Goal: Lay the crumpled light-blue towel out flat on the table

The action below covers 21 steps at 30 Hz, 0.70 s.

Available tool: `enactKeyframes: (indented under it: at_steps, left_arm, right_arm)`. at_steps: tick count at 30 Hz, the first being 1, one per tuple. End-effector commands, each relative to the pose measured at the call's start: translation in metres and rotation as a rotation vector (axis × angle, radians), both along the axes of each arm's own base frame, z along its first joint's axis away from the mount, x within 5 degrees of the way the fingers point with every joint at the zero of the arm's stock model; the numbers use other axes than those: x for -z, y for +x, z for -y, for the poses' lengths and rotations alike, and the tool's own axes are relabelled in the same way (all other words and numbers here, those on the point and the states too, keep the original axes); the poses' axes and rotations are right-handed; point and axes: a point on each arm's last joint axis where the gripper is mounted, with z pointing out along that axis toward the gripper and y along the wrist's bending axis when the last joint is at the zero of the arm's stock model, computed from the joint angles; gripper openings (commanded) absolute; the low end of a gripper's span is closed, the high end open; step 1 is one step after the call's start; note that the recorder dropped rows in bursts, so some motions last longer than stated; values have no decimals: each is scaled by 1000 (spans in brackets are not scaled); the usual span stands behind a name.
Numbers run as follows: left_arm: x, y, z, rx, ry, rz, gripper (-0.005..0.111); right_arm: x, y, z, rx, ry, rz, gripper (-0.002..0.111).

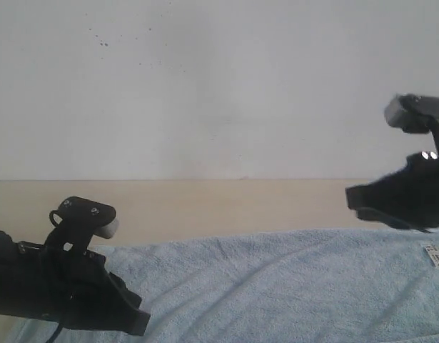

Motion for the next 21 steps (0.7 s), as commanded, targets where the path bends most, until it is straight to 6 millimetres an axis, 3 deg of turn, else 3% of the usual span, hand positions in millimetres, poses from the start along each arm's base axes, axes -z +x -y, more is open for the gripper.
enactKeyframes:
  at_steps: [1, 3, 6, 10, 15, 21]
  left_arm:
    - [-7, -8, 14, 245, -24, -32, 4]
    - [-11, -8, 17, 306, -23, -7, 4]
    - [-12, 1, 16, 255, -9, 47, 4]
    - [7, 2, 19, 327, 33, 8, 4]
    - [29, -5, 33, 640, 6, -60, 4]
    - [32, 1, 39, 645, -26, -84, 4]
  right_arm:
    - [35, 0, 74, 318, -375, -290, 0]
    - [41, -9, 109, 417, -610, -413, 0]
    - [40, -18, 132, 570, -663, -477, 0]
    - [40, -13, 128, 489, -629, -435, 0]
    - [40, -2, 114, 329, -537, -327, 0]
    - [61, 12, 114, 214, -592, -316, 0]
